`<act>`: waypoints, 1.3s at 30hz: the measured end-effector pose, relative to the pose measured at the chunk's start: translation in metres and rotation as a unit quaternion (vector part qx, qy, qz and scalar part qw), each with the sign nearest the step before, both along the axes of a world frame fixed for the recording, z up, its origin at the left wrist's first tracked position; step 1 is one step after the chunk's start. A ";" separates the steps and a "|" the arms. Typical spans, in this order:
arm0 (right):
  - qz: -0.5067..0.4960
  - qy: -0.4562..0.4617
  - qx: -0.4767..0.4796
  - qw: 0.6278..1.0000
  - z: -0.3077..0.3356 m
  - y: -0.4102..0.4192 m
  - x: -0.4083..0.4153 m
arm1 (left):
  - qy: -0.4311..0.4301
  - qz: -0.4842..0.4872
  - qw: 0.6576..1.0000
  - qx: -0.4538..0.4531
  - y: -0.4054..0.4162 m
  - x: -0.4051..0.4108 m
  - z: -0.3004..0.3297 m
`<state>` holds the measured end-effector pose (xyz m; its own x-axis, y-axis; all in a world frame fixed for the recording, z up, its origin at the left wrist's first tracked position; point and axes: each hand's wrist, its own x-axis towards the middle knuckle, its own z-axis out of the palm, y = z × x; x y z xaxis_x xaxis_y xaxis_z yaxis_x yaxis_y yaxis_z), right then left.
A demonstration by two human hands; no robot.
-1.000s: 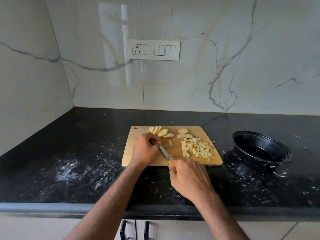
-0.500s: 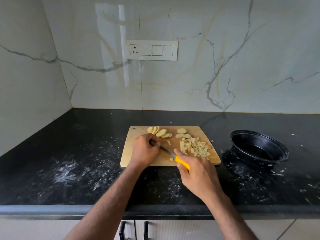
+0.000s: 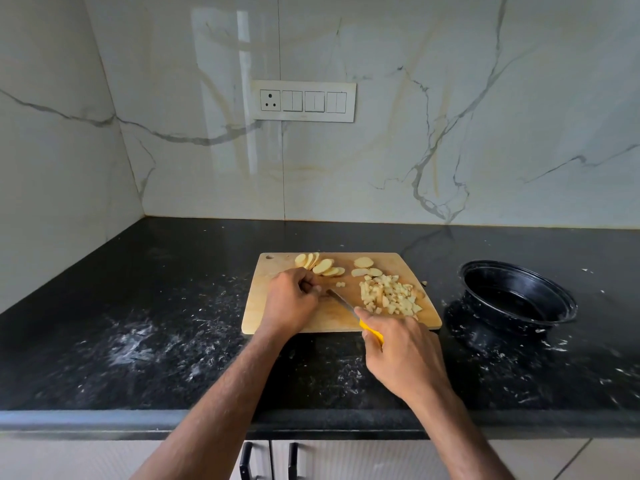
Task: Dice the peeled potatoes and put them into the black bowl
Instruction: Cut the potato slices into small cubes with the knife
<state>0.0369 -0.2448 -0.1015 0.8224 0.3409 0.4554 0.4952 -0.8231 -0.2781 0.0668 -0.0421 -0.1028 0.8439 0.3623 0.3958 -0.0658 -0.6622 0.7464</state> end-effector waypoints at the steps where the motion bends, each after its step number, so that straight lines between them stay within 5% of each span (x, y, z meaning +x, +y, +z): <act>1: -0.025 0.004 -0.005 1.000 0.002 -0.001 0.000 | 0.001 -0.001 1.000 -0.001 0.000 0.000 0.000; 22: -0.094 -0.014 0.064 0.993 0.014 0.014 0.019 | 0.034 0.034 0.998 0.030 0.000 0.014 0.001; 39: -0.087 0.003 0.069 0.994 0.008 0.011 0.021 | 0.105 0.080 0.974 0.185 0.000 0.052 0.006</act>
<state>0.0582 -0.2334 -0.0932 0.8666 0.1282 0.4823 0.3467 -0.8499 -0.3969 0.1192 -0.0424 -0.0963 0.8654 0.3604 0.3481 0.1884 -0.8778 0.4403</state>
